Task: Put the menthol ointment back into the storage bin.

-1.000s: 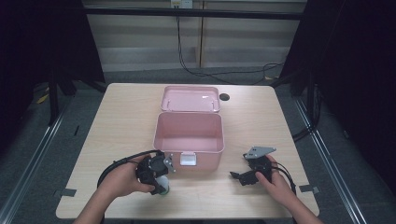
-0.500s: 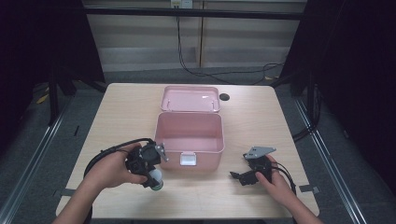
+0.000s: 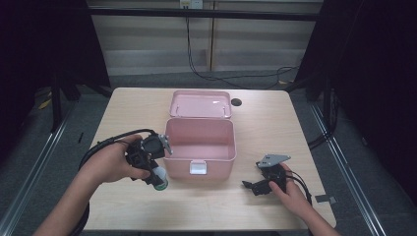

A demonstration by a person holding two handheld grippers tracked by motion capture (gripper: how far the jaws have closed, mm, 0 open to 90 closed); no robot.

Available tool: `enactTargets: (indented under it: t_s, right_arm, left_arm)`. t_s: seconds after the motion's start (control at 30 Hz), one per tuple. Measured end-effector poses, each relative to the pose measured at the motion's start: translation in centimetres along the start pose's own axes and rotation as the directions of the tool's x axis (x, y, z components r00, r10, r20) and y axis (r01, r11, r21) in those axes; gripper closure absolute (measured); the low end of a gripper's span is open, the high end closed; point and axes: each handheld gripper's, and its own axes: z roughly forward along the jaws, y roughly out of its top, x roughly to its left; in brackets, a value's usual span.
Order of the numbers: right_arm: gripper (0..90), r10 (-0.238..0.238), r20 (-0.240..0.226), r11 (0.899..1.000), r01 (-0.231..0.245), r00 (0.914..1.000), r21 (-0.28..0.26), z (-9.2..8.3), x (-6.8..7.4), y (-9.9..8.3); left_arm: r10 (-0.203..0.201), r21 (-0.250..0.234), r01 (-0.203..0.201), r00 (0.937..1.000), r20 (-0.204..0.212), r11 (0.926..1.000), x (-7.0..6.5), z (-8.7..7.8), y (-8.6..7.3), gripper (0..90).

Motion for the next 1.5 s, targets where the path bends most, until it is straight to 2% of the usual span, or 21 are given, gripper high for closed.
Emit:
enactTargets:
  t_s: [0.43,0.7,0.8,0.87,1.17,1.27,1.3,1.5]
  right_arm:
    - [7.7,0.0,0.0,1.0,0.0,1.0,0.0,0.0,0.0,0.0]
    - [7.6,0.0,0.0,1.0,0.0,1.0,0.002,0.0,0.0,0.0]
    - [7.7,-0.001,-0.001,1.0,0.001,1.0,0.002,0.0,0.0,0.0]
    - [7.7,0.0,0.0,1.0,0.0,1.0,0.002,0.0,0.0,0.0]
    - [7.7,0.0,0.0,1.0,0.0,1.0,0.002,0.0,0.0,0.0]
    - [7.7,0.0,-0.001,1.0,0.0,1.0,0.002,0.0,0.0,0.0]
    - [7.7,-0.001,0.0,1.0,0.001,1.0,0.002,0.0,0.0,0.0]
    - [7.7,-0.001,-0.002,1.0,0.001,1.0,0.001,0.0,0.0,0.0]
  left_arm:
    - [-0.046,-0.004,0.045,0.9988,-0.019,0.999,1.4,-3.5,1.1,50.4]
    - [-0.095,-0.016,0.095,0.9953,-0.02,0.9953,2.2,-4.7,2.3,50.4]
    - [-0.094,-0.006,0.094,0.9951,-0.03,0.9956,2.6,-5.1,2.9,50.4]
    - [-0.11,-0.016,0.11,0.9935,-0.027,0.9938,2.8,-5.3,3.4,50.4]
    - [-0.132,-0.003,0.132,0.9905,-0.04,0.9913,4.1,-5.6,5.7,50.5]
    - [-0.162,-0.005,0.162,0.9861,-0.035,0.9867,4.4,-5.4,6.4,50.4]
    - [-0.154,0.004,0.154,0.9873,-0.038,0.988,4.7,-5.3,6.7,50.4]
    - [-0.181,0.005,0.181,0.9824,-0.047,0.9835,5.6,-4.7,7.9,50.4]
